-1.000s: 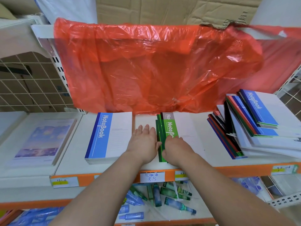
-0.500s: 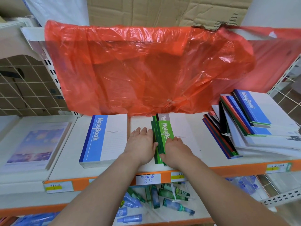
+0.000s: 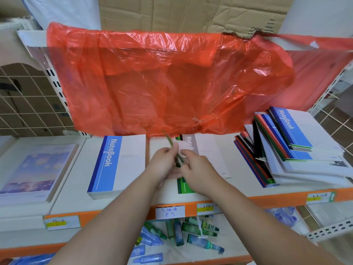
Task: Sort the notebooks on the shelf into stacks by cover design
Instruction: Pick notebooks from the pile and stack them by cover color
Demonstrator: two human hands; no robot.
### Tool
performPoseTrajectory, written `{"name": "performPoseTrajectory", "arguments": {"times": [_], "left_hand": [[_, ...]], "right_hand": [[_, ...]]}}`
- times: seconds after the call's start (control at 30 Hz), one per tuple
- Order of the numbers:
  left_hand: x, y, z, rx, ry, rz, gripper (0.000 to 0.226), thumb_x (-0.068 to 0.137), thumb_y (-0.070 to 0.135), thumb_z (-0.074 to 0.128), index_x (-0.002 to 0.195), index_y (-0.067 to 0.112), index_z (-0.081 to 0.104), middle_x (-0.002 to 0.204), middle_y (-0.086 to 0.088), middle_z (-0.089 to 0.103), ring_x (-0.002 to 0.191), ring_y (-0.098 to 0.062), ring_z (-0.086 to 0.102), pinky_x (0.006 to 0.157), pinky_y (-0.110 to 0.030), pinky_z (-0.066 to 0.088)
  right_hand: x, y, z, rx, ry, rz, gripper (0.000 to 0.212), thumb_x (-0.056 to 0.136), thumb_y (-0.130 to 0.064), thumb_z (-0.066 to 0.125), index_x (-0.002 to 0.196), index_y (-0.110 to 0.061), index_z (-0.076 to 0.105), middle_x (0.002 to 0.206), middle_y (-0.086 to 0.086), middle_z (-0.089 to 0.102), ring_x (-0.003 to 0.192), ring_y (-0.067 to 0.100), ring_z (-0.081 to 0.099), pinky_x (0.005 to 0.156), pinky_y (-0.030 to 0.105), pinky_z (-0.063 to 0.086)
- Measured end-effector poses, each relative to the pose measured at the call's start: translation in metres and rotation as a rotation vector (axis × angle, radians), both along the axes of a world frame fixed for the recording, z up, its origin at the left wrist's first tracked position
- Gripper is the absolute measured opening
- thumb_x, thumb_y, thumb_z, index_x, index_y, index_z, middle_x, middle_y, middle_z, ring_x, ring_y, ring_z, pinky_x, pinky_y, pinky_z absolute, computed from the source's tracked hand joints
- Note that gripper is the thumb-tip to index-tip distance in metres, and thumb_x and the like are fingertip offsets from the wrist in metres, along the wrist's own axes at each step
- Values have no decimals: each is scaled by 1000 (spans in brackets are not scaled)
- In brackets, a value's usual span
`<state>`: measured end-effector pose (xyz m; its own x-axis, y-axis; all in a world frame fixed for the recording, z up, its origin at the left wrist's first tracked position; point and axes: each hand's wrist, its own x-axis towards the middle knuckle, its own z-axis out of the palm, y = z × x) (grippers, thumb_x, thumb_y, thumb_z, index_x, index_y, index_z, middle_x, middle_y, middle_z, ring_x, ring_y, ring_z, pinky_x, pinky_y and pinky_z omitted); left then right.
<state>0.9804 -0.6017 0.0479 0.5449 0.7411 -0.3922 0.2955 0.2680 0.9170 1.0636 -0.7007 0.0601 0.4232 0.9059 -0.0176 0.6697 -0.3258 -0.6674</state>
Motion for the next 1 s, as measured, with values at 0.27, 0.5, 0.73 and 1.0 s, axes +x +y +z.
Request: {"name": "performPoseTrajectory", "arguments": {"times": [0.27, 0.5, 0.73, 1.0], "left_hand": [[-15, 20, 6, 418, 320, 98, 29, 85, 7, 41, 110, 12, 54, 103, -2, 61, 94, -28, 57, 85, -37, 49], [-33, 24, 10, 491, 435, 109, 20, 92, 7, 41, 109, 10, 51, 101, -6, 58, 90, -29, 53, 76, -36, 45], [-29, 22, 13, 357, 333, 150, 27, 88, 4, 39, 110, 10, 55, 107, -7, 63, 98, -31, 59, 86, -42, 52], [-16, 10, 7, 123, 43, 192, 26, 80, 19, 42, 99, 22, 60, 99, -5, 72, 94, -28, 69, 88, -52, 56]], "right_hand": [[41, 4, -43, -230, -308, -111, 29, 98, -22, 38, 116, -9, 56, 115, 12, 59, 110, 31, 53, 86, 34, 43], [34, 24, -67, -555, -439, -137, 75, 96, -56, 36, 145, 1, 32, 154, 27, 22, 143, 41, 16, 116, 50, 23], [18, 30, -46, -465, -467, -98, 32, 91, -3, 42, 121, -1, 54, 122, 18, 59, 111, 36, 55, 89, 37, 45], [-2, 19, -4, -138, -442, -28, 42, 96, -12, 39, 137, -7, 43, 96, 23, 63, 86, 39, 60, 62, 36, 36]]}}
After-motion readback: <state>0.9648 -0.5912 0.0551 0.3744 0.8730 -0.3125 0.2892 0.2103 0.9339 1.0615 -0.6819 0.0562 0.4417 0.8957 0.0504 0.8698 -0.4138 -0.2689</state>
